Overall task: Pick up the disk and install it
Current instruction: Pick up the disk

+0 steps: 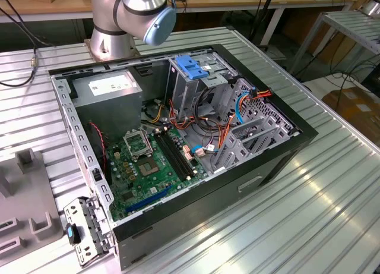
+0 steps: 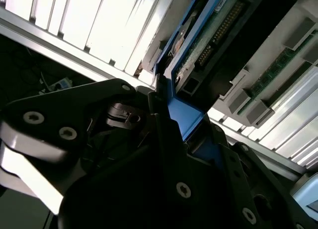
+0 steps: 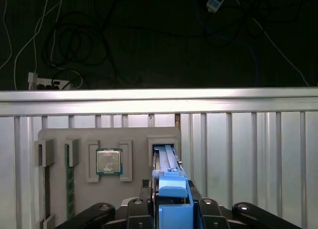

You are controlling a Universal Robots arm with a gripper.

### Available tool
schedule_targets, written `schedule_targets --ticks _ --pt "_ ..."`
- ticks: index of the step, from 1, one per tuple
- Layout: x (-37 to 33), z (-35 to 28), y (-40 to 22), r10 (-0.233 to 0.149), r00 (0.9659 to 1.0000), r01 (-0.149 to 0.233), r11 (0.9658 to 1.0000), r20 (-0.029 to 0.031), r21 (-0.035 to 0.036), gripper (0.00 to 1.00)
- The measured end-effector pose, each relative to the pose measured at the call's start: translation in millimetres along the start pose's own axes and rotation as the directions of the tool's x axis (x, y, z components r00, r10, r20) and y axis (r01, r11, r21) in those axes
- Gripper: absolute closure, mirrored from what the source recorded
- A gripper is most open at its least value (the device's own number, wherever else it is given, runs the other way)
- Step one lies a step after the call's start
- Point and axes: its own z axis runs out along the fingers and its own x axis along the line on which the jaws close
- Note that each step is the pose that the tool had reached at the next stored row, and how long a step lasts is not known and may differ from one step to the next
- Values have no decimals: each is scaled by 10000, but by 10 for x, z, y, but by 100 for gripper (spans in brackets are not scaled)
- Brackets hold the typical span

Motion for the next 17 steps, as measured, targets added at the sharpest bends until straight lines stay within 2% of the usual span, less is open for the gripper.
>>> schedule_targets --ticks 4,9,11,17 --pt "-2 -58 1 -1 10000 1 10000 44 -1 63" --pt "-5 -135 2 0 10000 0 10000 49 -1 63" --pt "-8 -190 2 0 10000 0 10000 50 -1 63" --pt "-9 -215 2 -1 10000 1 10000 50 -1 63"
